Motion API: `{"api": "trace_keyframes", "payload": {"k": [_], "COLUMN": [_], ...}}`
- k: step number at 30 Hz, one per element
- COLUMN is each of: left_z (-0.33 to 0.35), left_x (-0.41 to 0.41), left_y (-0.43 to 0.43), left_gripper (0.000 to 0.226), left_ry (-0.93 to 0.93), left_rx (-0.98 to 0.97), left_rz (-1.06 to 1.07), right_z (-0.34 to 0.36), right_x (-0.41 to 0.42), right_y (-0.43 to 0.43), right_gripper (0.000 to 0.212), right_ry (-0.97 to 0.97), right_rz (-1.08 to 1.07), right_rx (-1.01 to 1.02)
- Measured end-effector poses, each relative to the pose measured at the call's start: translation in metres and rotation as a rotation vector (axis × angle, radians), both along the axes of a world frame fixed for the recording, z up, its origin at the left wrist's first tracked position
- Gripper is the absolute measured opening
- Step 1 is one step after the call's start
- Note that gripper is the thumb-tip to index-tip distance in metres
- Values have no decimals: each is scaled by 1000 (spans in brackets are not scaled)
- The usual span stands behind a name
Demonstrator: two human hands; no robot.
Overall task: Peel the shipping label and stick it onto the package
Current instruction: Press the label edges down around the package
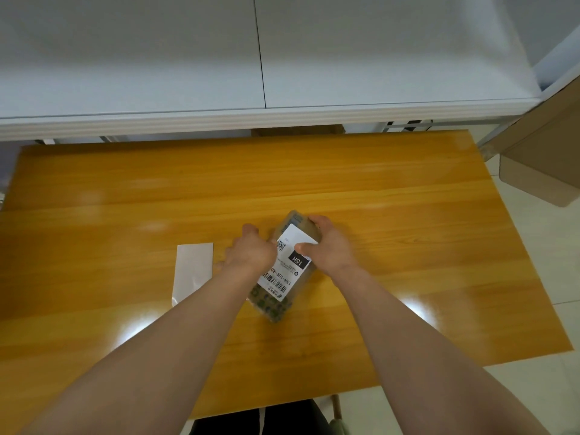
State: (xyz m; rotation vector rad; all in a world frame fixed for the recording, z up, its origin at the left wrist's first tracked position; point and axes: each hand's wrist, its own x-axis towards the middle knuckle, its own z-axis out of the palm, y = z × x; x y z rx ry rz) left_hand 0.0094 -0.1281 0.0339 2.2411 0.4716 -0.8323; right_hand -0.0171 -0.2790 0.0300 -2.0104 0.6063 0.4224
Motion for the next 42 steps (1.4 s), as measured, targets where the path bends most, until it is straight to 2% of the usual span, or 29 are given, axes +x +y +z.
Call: {"api": "trace_keyframes", "payload": {"k": [3,5,7,10,17,20,24,28,33,36,38,40,42], "left_z": [11,10,5,-2,-17,-23,-34,-27,-29,-31,-30,-28,-29], "left_x": [1,4,8,10,17,23,26,24,16,12,12,10,8], "left_y": [-5,-3,0,3,-9,-15,-17,-16,-12,-10,-12,-13,-13], "left_gripper": [79,80,80,77,46,31,30,31,21,17,25,35,38], "left_ry": [-76,-102,-105,-123,-217,-238,-244,-190,-17,5,-6,-1,8], "left_rx": [-171,-151,-165,-207,-275,-360,-454,-612,-737,-786,-788,-802,-778], "left_rz": [-140,-283,-316,-270,-97,4,80,172,229,233,222,236,233], "right_z": [-5,-9,-15,-20,-31,-37,-40,-33,-29,-34,-33,-34,-33], "right_x": [1,-1,-3,-3,-4,-3,3,11,7,7,10,12,14], "right_y": [3,5,5,7,15,21,24,14,10,14,18,21,22], "right_gripper": [75,75,73,67,44,40,31,27,48,42,32,35,28], "right_ry": [-26,-33,-42,-50,-125,-164,-159,-120,-73,-106,-111,-112,-116], "right_rz": [44,65,62,22,-160,-193,-243,-197,-39,-86,-155,-201,-215], "right_rx": [19,35,28,18,43,-9,-10,9,-33,-13,23,35,53]}}
